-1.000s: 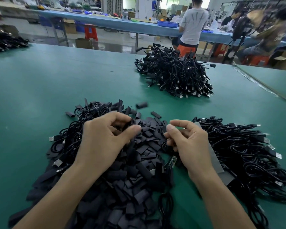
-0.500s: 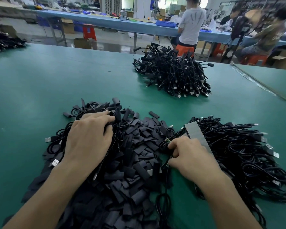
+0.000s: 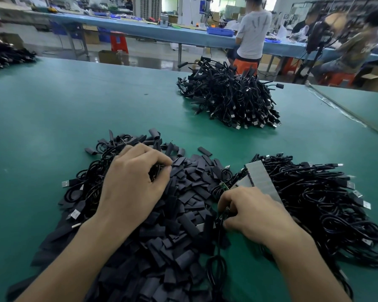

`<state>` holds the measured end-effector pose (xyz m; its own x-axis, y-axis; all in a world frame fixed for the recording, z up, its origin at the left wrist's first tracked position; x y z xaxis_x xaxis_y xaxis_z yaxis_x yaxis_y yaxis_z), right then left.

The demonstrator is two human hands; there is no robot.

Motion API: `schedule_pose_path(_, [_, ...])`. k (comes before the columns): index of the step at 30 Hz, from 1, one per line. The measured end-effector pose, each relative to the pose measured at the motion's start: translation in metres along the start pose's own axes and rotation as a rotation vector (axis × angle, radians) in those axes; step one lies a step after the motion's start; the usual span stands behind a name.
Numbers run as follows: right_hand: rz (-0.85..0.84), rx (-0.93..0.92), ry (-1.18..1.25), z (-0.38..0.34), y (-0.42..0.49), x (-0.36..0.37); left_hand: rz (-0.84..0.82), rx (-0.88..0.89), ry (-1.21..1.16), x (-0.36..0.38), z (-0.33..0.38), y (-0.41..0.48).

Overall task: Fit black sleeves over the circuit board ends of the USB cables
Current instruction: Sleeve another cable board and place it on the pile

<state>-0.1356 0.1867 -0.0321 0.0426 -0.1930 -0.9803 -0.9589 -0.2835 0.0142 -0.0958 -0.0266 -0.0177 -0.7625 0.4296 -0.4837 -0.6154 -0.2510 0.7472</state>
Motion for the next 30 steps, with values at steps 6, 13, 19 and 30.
schedule_pose_path(6, [0.036, -0.043, 0.043, -0.002, 0.001, 0.006, -0.075, -0.014, -0.034, 0.002, 0.004, -0.003])
schedule_pose_path(13, [0.142, -0.016, 0.386, 0.002, 0.005, -0.007, -0.065, -0.016, -0.07, 0.002, 0.003, -0.001])
schedule_pose_path(19, [0.431, -0.061, 0.943, -0.007, 0.003, -0.031, -0.158, -0.063, -0.273, 0.004, 0.01, -0.003])
schedule_pose_path(30, [0.572, -0.109, 1.248, -0.029, -0.003, -0.032, -0.254, -0.314, -0.705, 0.019, 0.017, -0.013])
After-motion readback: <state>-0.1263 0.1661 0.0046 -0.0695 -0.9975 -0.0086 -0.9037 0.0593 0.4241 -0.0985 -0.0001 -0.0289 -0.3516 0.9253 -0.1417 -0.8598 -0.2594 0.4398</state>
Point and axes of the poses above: each hand's wrist, its own y-axis towards the middle knuckle, its own x-axis out of the palm, z = x × y, the point moved 3 cm from there along y, towards the middle knuckle, and after that the axes turned 14 degrees about z, right-handed, at the moved point
